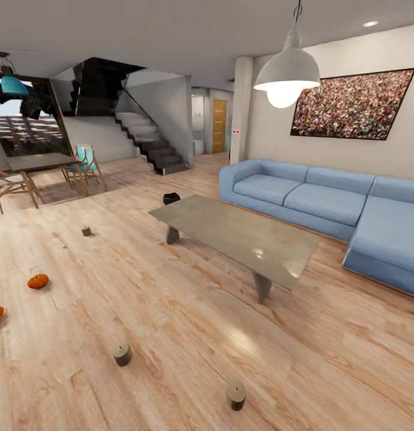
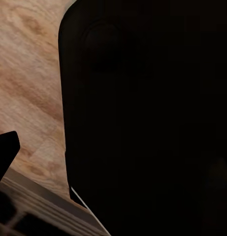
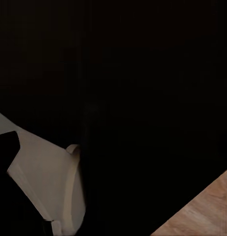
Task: Place each of the two pumpkins and all three candles from the living room inside a cabinet in the living room (use any cabinet), then make sure every cabinet is closed, and position the cauldron so it is next to a table in the living room.
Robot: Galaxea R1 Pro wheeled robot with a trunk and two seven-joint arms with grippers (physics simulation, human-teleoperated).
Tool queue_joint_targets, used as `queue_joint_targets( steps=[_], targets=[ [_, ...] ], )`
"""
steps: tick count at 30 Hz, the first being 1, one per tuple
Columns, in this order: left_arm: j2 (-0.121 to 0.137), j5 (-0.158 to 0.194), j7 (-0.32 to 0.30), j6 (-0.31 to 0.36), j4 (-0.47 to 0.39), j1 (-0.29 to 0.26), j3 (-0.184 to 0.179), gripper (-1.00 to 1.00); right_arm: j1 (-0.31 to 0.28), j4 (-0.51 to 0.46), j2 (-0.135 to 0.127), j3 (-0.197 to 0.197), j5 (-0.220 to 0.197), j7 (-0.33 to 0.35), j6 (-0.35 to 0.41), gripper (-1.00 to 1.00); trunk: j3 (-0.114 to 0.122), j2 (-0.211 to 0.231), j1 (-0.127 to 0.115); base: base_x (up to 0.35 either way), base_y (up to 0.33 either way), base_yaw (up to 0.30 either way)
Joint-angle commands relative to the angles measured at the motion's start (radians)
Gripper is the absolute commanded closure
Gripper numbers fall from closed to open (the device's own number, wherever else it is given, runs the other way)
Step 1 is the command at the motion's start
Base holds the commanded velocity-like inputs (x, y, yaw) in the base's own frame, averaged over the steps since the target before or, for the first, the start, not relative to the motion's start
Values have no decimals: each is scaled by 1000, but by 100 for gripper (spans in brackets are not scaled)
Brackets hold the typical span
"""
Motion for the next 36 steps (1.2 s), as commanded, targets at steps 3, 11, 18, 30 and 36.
queue_joint_targets(
  steps=[3, 11, 18, 30, 36],
  targets=[
    [0, 0, 2, -7, -1, 0, 1, -100, 0, 0, 0, -3, 1, 1, -5, -100, -2, 0, 0, 0, 0, 281],
    [-7, 3, 3, -7, -39, 0, 8, -100, 0, -25, 6, 6, 18, 1, -7, -100, -3, 0, 0, 0, 0, 284],
    [-3, 9, 3, -6, -65, 0, 9, -100, 0, -61, 6, 9, 21, 1, -5, -100, -4, 0, 0, 0, 0, 287],
    [2, 12, 4, -6, -69, 0, 9, -100, -1, -93, 13, 11, 25, 5, -5, -100, -5, 0, 0, 41, 12, 287],
    [6, 12, 4, -16, -68, 0, 14, -100, -2, -100, 14, 11, 25, 5, -13, -100, -7, 0, 0, 264, 112, 287]
  ],
)
